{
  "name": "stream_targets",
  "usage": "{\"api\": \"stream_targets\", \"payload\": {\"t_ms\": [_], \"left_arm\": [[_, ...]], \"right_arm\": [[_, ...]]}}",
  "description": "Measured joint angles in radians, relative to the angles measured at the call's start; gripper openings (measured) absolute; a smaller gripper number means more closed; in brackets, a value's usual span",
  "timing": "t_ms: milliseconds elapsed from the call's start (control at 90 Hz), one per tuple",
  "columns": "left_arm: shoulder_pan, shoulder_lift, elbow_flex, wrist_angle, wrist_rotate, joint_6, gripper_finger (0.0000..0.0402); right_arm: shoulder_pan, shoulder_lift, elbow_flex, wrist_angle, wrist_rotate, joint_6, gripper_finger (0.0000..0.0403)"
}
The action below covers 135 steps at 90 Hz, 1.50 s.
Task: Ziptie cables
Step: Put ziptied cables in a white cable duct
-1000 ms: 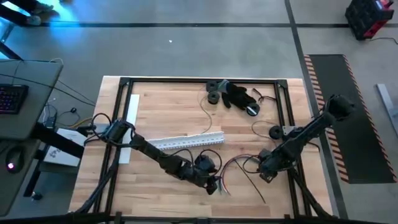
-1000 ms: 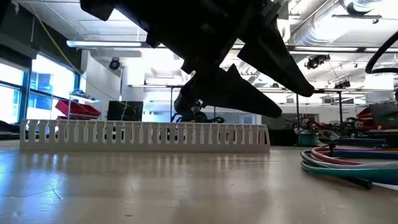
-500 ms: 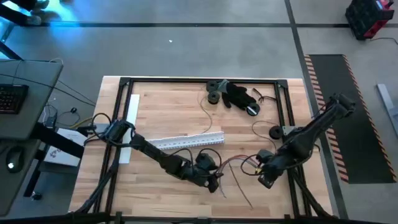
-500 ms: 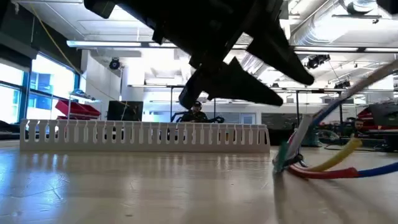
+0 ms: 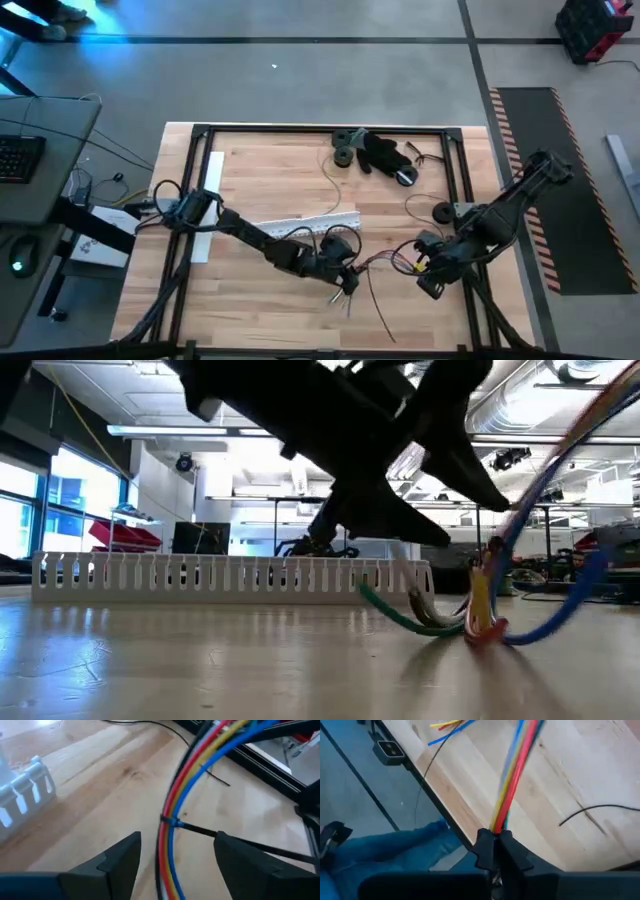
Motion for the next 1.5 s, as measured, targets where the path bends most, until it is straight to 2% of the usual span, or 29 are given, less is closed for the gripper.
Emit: {"api": "stream_targets", "payload": {"t_ms": [389, 567, 656, 756, 889, 1022, 1122, 1256, 1433, 1500], "left_arm": [[0.018, 0.01, -0.001, -0.026, 0.033, 0.043, 0.0231], [0.019, 0.01, -0.001, -0.06, 0.051, 0.04, 0.0231], [0.019, 0.01, -0.001, -0.068, 0.071, 0.025, 0.0231], [0.016, 0.01, -0.001, -0.086, 0.096, 0.023, 0.0231], [0.011, 0.01, -0.001, -0.092, 0.122, 0.006, 0.0231], [0.003, 0.01, -0.001, -0.095, 0.123, -0.002, 0.0231], [-0.003, 0.01, -0.001, -0.102, 0.134, -0.003, 0.0231], [-0.006, 0.01, -0.001, -0.111, 0.17, -0.01, 0.0231], [-0.006, 0.01, -0.001, -0.113, 0.184, -0.012, 0.0231], [-0.006, 0.01, -0.001, -0.118, 0.189, -0.013, 0.0231]], "right_arm": [[0.0, 0.0, -0.001, 0.005, 0.012, -0.003, 0.0002], [0.03, 0.016, -0.085, 0.034, 0.012, 0.0, 0.0001], [0.053, 0.029, -0.146, 0.1, -0.029, 0.021, 0.0008], [0.097, 0.056, -0.226, 0.23, -0.093, 0.073, 0.0045], [0.165, 0.106, -0.329, 0.325, -0.161, 0.202, 0.0126], [0.23, 0.145, -0.421, 0.401, -0.13, 0.35, 0.021], [0.281, 0.173, -0.485, 0.488, -0.123, 0.453, 0.0242], [0.346, 0.229, -0.523, 0.624, -0.059, 0.546, 0.0236], [0.376, 0.356, -0.51, 0.787, -0.031, 0.577, 0.0187], [0.376, 0.393, -0.484, 0.778, -0.022, 0.577, 0.017]]}}
